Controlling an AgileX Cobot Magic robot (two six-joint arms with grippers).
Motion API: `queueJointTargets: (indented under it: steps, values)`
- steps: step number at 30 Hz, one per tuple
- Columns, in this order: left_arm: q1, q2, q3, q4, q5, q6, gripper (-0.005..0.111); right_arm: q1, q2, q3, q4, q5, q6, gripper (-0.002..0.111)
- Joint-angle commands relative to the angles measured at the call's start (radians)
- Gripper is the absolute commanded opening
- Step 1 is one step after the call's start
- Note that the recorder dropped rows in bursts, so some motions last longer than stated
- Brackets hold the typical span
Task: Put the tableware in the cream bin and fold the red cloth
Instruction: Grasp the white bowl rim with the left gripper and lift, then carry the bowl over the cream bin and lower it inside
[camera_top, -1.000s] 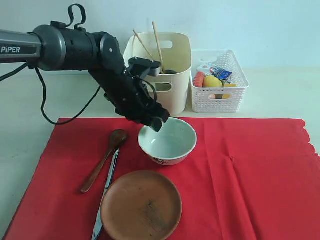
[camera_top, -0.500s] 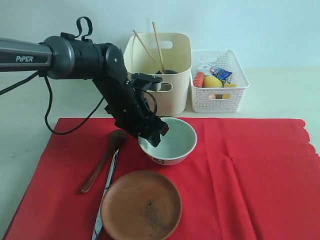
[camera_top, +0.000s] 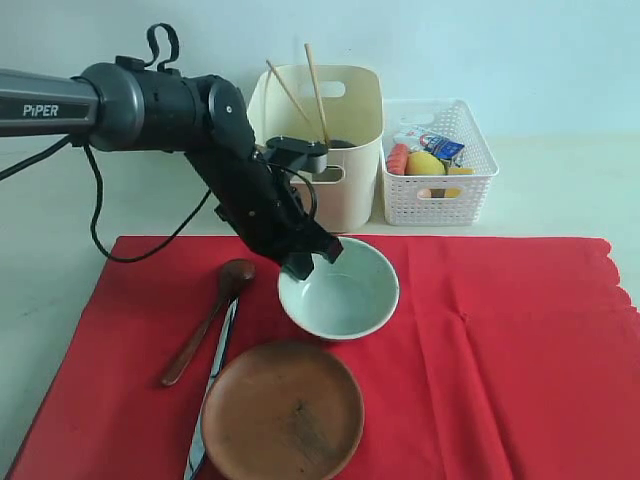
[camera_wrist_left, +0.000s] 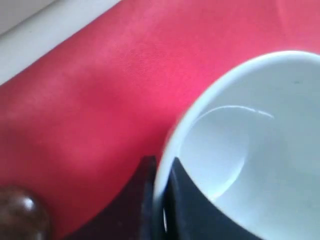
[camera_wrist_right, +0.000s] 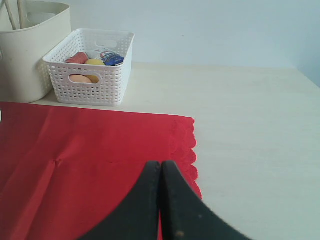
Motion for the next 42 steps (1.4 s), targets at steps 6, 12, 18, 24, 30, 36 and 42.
queueJointTargets:
  steps: [6,12,18,24,30,36,42]
  values:
    - [-0.001,-0.098,0.001,-0.069,0.011,0.007,0.000,-0.006,-0.005,0.005,-0.003,-0.012,0.000,0.000]
    - [-0.001,-0.199,0.001,-0.091,0.036,0.007,0.000,-0.006,-0.005,0.005,-0.003,-0.012,0.000,0.000]
    - [-0.001,-0.315,0.001,-0.090,0.068,0.007,0.000,-0.006,-0.005,0.005,-0.003,-0.012,0.000,0.000]
    - [-0.001,-0.432,0.001,-0.035,0.006,0.007,0.000,-0.006,-0.005,0.005,-0.003,-0.012,0.000,0.000]
    - [0.038,-0.470,0.001,-0.010,-0.148,-0.041,0.000,-0.006,-0.005,0.005,-0.003,-0.012,0.000,0.000]
    - [0.120,-0.405,0.001,-0.022,-0.312,-0.079,0.000,-0.006,-0.005,0.005,-0.003,-0.012,0.000,0.000]
    - [0.176,-0.244,-0.108,-0.043,-0.355,-0.059,0.000,-0.006,-0.005,0.005,-0.003,-0.012,0.000,0.000]
